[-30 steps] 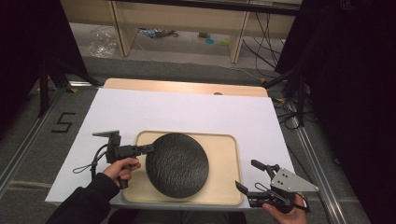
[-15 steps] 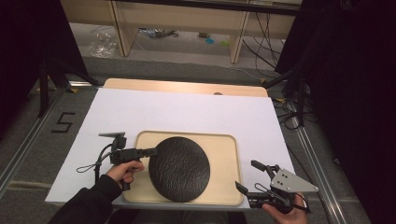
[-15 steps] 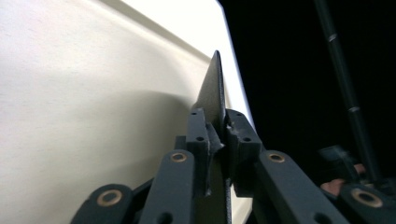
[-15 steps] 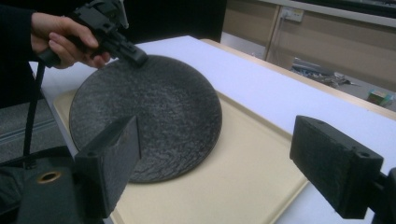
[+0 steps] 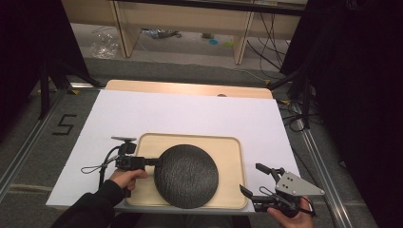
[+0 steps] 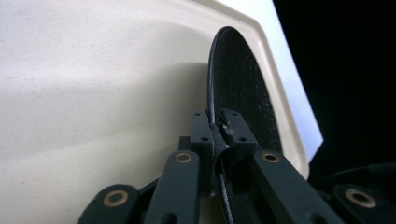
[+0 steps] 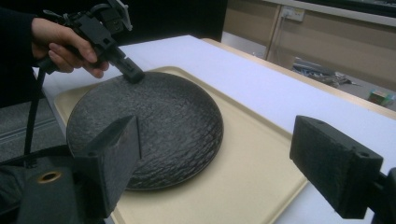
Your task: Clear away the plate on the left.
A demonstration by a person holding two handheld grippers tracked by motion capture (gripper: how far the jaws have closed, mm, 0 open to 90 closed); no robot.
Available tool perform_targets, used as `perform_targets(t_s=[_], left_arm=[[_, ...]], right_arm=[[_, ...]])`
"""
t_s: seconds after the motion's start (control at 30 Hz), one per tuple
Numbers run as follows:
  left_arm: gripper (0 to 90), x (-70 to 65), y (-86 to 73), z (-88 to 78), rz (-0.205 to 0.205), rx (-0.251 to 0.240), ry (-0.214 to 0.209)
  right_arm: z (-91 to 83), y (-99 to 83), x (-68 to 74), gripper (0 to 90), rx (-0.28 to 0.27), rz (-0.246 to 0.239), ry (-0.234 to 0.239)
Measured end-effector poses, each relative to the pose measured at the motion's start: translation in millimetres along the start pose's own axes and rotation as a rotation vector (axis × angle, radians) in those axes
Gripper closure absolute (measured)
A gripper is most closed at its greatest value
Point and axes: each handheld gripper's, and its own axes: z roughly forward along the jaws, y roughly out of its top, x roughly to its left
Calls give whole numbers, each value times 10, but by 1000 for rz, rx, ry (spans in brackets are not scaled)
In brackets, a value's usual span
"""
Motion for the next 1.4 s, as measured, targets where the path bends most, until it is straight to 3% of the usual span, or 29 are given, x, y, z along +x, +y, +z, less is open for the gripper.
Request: perform_targets(t_s=[0.2, 0.27, 0.33, 0.47, 0.53, 0.57, 0.6, 0.73, 0.83, 0.97, 1.27, 1.4], left_arm=[[807, 4, -12, 18, 45, 34, 40], [801, -18, -23, 33, 49, 24, 58], [801, -18, -19, 43, 56, 26, 57], [782, -15, -22, 65, 72, 53, 91], [776, -8, -26, 70, 81, 68, 94], [774, -13, -29, 74, 84, 66, 97], [771, -30, -35, 78, 89, 62, 120], [757, -33, -41, 114, 122, 93, 140], [738, -48, -49, 143, 139, 110, 176], [732, -78, -56, 152, 160, 105, 195], [676, -164, -57, 165, 306, 151, 258], [634, -197, -58, 184, 312, 144, 260]], right_arm=[[-1, 3, 8, 179, 5, 4, 2], [4, 6, 1, 180, 0, 0, 4], [-11, 4, 0, 179, 33, 2, 4], [13, -2, 1, 180, -2, 5, 9], [-14, 3, 1, 179, 33, 3, 3], [5, -2, 4, 179, 3, 3, 0], [2, 1, 4, 180, 4, 3, 2], [-11, 3, 0, 179, 37, 3, 4], [8, 1, -2, 180, 11, 6, 14], [-2, -2, -5, 180, 17, 5, 10], [0, -7, -11, 180, 14, 6, 10], [2, -19, -27, 180, 13, 11, 7]])
